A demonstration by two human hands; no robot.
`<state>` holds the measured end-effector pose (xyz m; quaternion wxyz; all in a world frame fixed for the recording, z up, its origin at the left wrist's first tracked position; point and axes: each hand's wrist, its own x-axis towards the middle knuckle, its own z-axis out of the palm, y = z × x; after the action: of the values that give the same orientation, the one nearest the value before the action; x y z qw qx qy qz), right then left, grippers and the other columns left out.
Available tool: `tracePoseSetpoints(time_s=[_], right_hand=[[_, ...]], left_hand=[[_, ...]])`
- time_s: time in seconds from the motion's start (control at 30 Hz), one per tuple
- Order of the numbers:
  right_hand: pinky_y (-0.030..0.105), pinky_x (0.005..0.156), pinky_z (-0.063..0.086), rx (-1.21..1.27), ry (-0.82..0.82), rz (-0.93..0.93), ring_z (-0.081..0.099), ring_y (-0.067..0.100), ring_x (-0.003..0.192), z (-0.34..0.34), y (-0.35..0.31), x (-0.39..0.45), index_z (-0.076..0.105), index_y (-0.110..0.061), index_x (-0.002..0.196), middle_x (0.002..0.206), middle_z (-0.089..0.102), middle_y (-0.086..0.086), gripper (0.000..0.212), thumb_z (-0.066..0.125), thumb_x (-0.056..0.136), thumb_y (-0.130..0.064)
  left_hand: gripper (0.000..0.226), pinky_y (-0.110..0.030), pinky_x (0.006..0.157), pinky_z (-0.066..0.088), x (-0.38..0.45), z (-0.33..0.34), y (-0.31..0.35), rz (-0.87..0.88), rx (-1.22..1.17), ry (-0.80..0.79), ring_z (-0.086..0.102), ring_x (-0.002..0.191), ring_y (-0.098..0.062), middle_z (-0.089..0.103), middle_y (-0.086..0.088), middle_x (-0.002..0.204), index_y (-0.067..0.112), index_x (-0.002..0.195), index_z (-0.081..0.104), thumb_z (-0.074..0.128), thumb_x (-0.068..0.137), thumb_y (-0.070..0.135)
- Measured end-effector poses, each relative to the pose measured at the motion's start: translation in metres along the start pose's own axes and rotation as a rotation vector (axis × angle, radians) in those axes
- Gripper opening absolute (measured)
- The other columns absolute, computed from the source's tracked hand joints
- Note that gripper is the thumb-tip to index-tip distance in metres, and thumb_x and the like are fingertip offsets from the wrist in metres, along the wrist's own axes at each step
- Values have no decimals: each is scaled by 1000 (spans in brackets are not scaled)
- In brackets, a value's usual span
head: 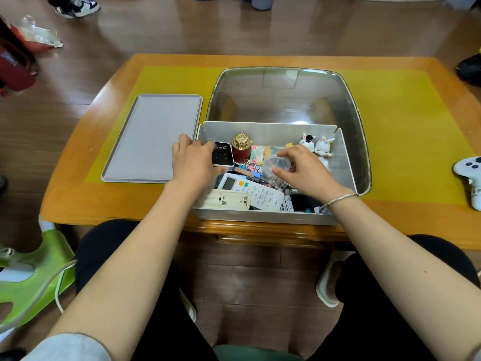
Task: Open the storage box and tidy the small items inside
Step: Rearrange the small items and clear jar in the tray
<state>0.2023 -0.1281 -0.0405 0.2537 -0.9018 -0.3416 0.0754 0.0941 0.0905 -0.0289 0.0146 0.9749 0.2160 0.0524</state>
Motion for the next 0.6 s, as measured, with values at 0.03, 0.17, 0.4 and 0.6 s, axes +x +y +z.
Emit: tracePoseSetpoints(time_s=[0.03, 0.17, 0.4, 0.6], right_hand=[[29, 93, 40, 5, -3, 2, 51, 18, 112, 0, -1, -1, 56, -14, 123, 125, 50, 4, 43, 65, 85, -33], [25, 94, 36, 12, -32, -12, 49, 17, 115, 2, -1, -3, 57, -15, 121, 125, 48, 3, 38, 64, 87, -28], [24, 97, 35, 37, -60, -6, 47, 17, 117, 2, 0, -4, 54, -15, 125, 128, 44, 2, 42, 65, 86, -28], [19, 93, 33, 74, -54, 24, 47, 12, 111, 5, 0, 0, 51, -14, 129, 126, 44, 3, 54, 67, 82, -36]], left_hand=[[55, -38, 85, 30, 0, 0, 0, 18, 21, -28, 36, 115, -28, 61, -3, 121, 27, 128, 56, 61, 82, 58], [56, -41, 92, 24, 4, 0, 2, 79, 56, -107, 26, 128, -31, 51, -1, 137, 33, 136, 49, 63, 83, 40], [44, -43, 99, 16, 9, 2, 7, 183, 84, -86, 18, 138, -32, 59, -2, 131, 29, 130, 57, 60, 86, 22], [23, -35, 73, 17, 7, -1, 3, 182, -69, 144, 42, 112, -28, 68, -4, 112, 17, 111, 64, 52, 92, 10]])
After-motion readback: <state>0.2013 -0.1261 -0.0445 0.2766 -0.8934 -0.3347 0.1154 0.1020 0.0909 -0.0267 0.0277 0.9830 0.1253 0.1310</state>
